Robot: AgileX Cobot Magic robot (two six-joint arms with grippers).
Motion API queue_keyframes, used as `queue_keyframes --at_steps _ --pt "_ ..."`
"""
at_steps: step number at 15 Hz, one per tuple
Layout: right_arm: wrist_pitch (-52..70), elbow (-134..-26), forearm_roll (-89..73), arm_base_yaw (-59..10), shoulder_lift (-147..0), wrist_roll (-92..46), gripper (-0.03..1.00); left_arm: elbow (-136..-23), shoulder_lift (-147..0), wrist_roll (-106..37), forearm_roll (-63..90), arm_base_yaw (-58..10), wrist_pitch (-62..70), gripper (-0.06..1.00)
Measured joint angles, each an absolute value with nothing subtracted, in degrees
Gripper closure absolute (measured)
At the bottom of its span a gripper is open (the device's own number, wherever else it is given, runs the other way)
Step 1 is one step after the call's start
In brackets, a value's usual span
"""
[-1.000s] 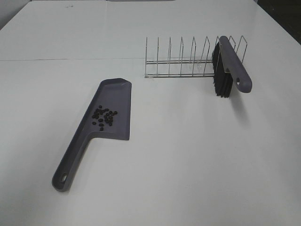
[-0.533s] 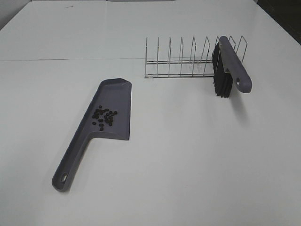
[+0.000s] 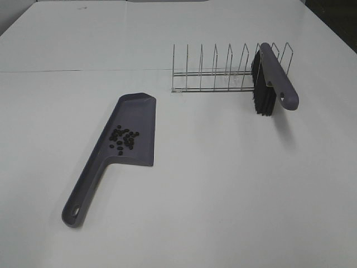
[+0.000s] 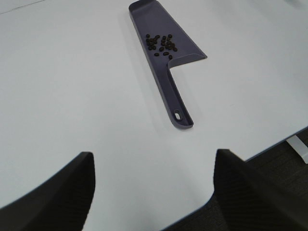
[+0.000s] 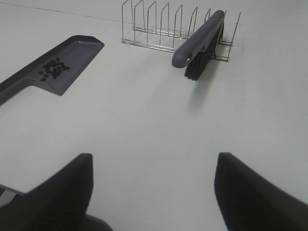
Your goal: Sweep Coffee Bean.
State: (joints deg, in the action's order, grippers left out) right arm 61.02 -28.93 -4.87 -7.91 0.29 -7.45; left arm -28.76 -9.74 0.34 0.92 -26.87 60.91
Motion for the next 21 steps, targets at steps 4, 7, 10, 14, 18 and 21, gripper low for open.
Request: queue_keyframes --at_steps 4,7,10,14,18,21 --pt "61.02 -28.93 -5.39 -7.91 0.29 -8.25 0.29 -28.59 -9.74 -0.86 1.38 -26.87 60.91 0.3" --pt "61.02 -28.93 -5.39 -7.91 0.29 -8.25 0.29 -28.59 -9.74 -3.09 3.55 -26.87 60.91 0.3" --pt "61.02 -28.93 -5.39 -7.91 0.29 -8.25 0.29 -28.59 -9.74 -3.21 3.55 -26.87 60.91 0.3" --pt "61.02 -28.93 -5.39 -7.91 0.29 -8.25 0.29 -28.59 -9.74 -3.21 3.55 -26.87 60.91 0.3" --pt "61.02 -28.93 -5.39 -7.91 0.29 -8.25 0.29 -28.59 -9.74 -3.21 3.55 -26.87 60.91 0.3" --pt "61.02 -28.93 -5.39 -7.91 0.29 -8.25 0.29 -28.59 -9.68 -3.21 3.55 -26.87 60.91 0.3"
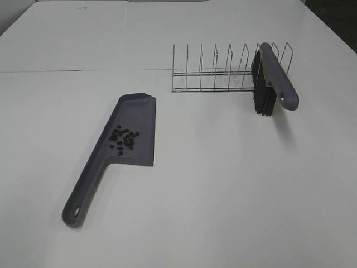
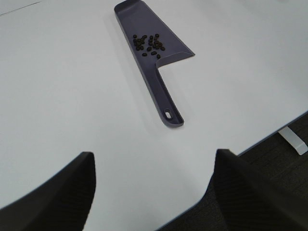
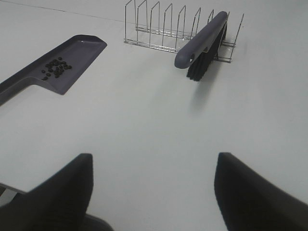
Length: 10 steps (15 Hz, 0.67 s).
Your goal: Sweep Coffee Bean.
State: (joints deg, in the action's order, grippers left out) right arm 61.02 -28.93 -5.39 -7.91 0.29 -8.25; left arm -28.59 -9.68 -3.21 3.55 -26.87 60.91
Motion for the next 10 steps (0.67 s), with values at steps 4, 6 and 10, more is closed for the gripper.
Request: queue_keyframes --at_steps 4,6,10 --pt "61.02 -28.93 -5.39 -7.91 0.29 -8.25 0.29 -28.59 -5.5 -3.38 3.61 -14.78 60.85 0.3" --pt "61.02 -28.93 -5.39 -7.91 0.29 -8.25 0.29 -28.59 -0.86 -3.38 3.61 -8.54 60.79 0.3" --pt "61.02 -28.93 -5.56 -6.19 0.29 -8.25 0.29 -28.59 0.34 -3.38 3.61 -0.86 60.85 0.3"
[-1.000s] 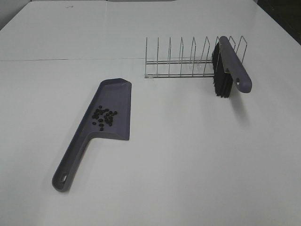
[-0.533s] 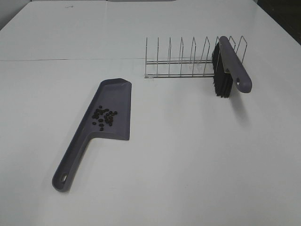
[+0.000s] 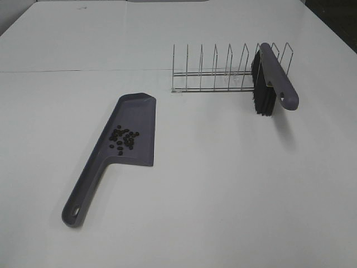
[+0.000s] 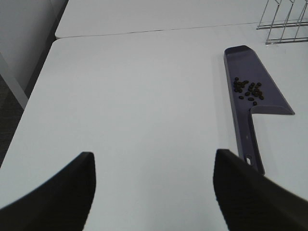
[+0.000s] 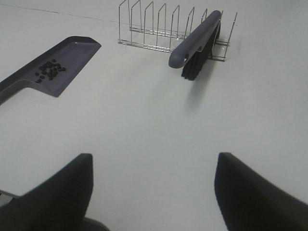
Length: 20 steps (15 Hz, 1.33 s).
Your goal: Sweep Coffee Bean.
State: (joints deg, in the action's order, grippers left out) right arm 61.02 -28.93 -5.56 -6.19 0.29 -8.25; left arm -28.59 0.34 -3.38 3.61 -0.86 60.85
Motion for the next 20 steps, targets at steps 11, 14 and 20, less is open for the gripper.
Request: queue_keyframes --at_steps 11,14,20 --pt "61.02 -28.93 -6.25 -1.78 0.29 -8.25 0.29 -28.59 0.4 -3.38 3.61 -3.9 60.85 0.3" --pt "61.02 -28.93 -6.25 -1.78 0.29 -8.25 0.29 -28.59 0.4 -3.38 3.61 -3.9 60.85 0.3" --pt "61.02 -28.93 -6.25 -1.78 0.29 -8.25 0.29 -28.59 0.4 -3.38 3.61 -3.9 60.85 0.3"
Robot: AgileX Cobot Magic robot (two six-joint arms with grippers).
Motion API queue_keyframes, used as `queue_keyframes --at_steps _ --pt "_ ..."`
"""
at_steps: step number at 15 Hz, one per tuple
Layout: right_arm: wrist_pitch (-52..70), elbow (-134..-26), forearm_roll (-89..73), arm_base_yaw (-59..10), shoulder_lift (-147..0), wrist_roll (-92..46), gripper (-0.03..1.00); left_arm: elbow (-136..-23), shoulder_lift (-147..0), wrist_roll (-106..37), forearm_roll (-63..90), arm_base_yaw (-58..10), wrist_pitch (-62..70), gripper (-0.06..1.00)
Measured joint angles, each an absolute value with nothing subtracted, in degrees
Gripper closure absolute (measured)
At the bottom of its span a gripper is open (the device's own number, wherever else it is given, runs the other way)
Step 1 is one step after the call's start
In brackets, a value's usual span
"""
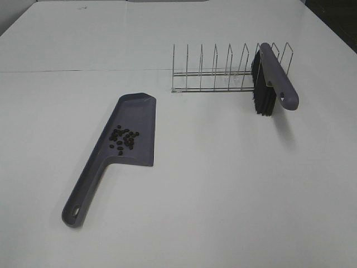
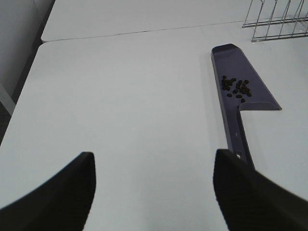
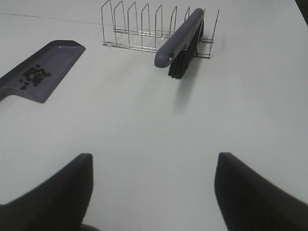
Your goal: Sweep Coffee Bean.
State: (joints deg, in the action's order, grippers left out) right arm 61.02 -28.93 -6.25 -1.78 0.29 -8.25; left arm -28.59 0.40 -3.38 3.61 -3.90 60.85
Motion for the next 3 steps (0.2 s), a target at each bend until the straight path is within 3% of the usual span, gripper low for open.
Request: queue_keyframes --at_steps 3 --pt "61.02 -28.93 -6.25 -1.78 0.29 -8.25 0.29 -28.59 0.4 -3.38 3.61 -3.9 60.85 0.3"
